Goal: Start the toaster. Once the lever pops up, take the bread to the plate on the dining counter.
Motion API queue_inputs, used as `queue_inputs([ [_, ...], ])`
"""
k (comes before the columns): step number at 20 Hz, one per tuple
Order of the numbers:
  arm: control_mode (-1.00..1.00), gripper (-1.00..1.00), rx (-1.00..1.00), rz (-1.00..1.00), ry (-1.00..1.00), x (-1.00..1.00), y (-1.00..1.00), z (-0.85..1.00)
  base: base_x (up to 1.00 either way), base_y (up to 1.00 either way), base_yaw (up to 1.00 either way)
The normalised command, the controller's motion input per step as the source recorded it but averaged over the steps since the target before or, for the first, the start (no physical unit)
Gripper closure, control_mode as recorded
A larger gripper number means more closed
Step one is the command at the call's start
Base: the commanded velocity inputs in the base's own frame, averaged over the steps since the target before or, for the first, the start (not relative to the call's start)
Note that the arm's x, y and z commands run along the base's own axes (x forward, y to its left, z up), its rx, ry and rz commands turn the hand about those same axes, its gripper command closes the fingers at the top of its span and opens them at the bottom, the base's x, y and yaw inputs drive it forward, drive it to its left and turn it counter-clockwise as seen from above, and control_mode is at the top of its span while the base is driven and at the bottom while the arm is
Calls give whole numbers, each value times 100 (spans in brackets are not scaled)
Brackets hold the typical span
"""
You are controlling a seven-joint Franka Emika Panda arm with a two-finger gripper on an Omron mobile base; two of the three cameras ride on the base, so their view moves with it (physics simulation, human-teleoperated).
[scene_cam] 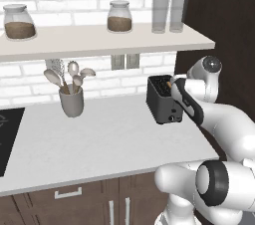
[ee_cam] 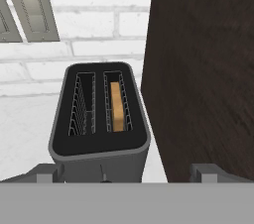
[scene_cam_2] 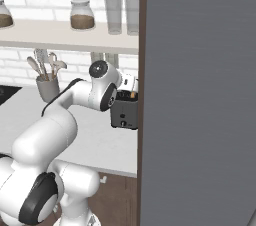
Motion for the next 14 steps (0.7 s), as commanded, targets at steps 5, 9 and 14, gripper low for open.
queue_inputs([
  [5, -100, -100, 0, 0, 0, 0, 0, 0, 0, 0, 0],
  [9, -100, -100, 0, 0, 0, 0, 0, 0, 0, 0, 0],
  [14, -100, -100, 0, 0, 0, 0, 0, 0, 0, 0, 0],
])
